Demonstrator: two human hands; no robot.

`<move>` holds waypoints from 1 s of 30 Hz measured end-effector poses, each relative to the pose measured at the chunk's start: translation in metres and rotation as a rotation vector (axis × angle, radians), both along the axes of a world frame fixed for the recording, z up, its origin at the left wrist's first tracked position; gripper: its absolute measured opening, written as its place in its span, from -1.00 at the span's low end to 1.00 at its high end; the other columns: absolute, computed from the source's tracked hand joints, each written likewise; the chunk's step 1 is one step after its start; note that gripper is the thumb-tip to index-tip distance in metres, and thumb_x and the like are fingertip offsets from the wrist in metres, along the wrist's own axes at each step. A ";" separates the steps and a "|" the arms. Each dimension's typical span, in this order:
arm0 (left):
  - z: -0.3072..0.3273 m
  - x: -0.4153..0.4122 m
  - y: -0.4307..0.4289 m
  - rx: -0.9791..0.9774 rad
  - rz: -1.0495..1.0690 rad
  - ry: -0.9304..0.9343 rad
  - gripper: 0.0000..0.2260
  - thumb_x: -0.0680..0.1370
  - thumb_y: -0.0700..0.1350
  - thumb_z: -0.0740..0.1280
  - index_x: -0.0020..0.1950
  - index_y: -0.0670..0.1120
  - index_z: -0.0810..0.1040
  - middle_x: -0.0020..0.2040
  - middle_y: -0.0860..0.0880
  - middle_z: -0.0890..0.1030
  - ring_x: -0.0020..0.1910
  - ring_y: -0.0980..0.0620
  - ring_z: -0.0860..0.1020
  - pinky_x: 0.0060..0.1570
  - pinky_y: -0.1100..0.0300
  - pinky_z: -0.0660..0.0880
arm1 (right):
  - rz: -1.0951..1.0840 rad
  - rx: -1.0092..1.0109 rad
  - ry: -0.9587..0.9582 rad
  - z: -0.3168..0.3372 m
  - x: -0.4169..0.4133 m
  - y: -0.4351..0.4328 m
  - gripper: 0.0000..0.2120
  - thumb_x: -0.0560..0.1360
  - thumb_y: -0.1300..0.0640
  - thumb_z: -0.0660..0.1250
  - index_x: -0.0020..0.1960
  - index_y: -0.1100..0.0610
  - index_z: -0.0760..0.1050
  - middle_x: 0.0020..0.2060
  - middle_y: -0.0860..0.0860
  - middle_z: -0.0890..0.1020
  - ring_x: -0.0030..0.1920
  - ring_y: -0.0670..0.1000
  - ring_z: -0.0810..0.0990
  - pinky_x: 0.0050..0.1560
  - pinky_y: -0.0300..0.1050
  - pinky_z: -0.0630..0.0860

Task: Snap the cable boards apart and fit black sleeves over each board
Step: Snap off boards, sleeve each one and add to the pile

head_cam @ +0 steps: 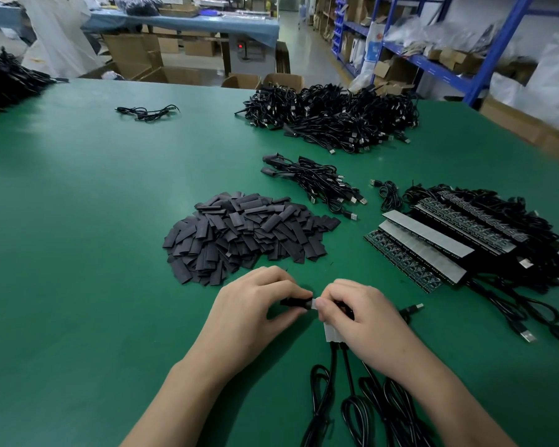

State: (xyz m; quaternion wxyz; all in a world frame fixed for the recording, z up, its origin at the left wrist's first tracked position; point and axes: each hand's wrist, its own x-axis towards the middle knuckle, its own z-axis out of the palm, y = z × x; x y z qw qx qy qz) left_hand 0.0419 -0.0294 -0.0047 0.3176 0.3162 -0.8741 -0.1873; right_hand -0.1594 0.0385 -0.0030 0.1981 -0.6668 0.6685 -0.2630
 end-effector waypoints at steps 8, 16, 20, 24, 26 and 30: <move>-0.001 0.000 0.003 0.019 -0.049 -0.002 -0.87 0.51 -0.01 0.50 0.05 0.10 0.73 -0.04 0.19 0.61 -0.14 0.20 0.61 -0.16 0.13 0.58 | 0.000 0.034 -0.102 0.001 -0.001 0.001 -0.75 0.64 -0.02 0.30 -0.20 -0.09 0.59 -0.16 -0.17 0.63 -0.12 -0.08 0.61 0.00 0.09 0.56; -0.003 -0.002 0.001 0.070 -0.045 0.043 -0.87 0.54 0.00 0.48 0.07 0.09 0.72 -0.04 0.20 0.60 -0.10 0.24 0.61 -0.06 0.26 0.56 | -0.043 0.005 -0.089 0.006 -0.009 0.001 -0.80 0.58 -0.11 0.34 -0.18 -0.10 0.62 -0.18 -0.23 0.62 -0.13 -0.15 0.59 -0.13 -0.21 0.48; -0.006 -0.003 0.000 0.083 -0.046 0.067 -0.88 0.54 -0.04 0.51 0.07 0.06 0.73 -0.05 0.19 0.59 -0.11 0.23 0.61 -0.05 0.33 0.54 | -0.061 0.038 -0.131 0.006 -0.010 0.001 -0.81 0.56 -0.10 0.39 -0.19 -0.08 0.64 -0.16 -0.27 0.63 -0.08 -0.17 0.59 -0.06 -0.17 0.48; -0.006 -0.004 0.001 0.105 -0.070 0.092 -0.88 0.54 -0.03 0.49 0.07 0.05 0.73 -0.05 0.19 0.60 -0.09 0.22 0.61 -0.03 0.30 0.56 | -0.071 0.056 -0.211 0.007 -0.009 0.001 -0.85 0.56 -0.07 0.40 -0.16 -0.08 0.65 -0.17 -0.18 0.67 -0.11 -0.15 0.65 0.00 -0.02 0.60; -0.006 -0.003 0.001 0.107 -0.086 0.093 -0.88 0.54 -0.04 0.50 0.08 0.05 0.73 -0.04 0.19 0.60 -0.08 0.21 0.61 -0.04 0.26 0.57 | -0.066 0.060 -0.214 0.007 -0.008 0.002 -0.86 0.57 -0.07 0.39 -0.15 -0.10 0.65 -0.17 -0.15 0.68 -0.11 -0.13 0.64 0.00 0.01 0.60; -0.005 -0.003 0.001 0.105 -0.092 0.097 -0.87 0.54 -0.06 0.52 0.09 0.04 0.74 -0.04 0.18 0.61 -0.08 0.22 0.61 -0.03 0.24 0.57 | -0.058 0.072 -0.222 0.007 -0.007 0.002 -0.87 0.58 -0.05 0.39 -0.13 -0.12 0.65 -0.19 -0.13 0.68 -0.11 -0.09 0.64 0.01 0.03 0.59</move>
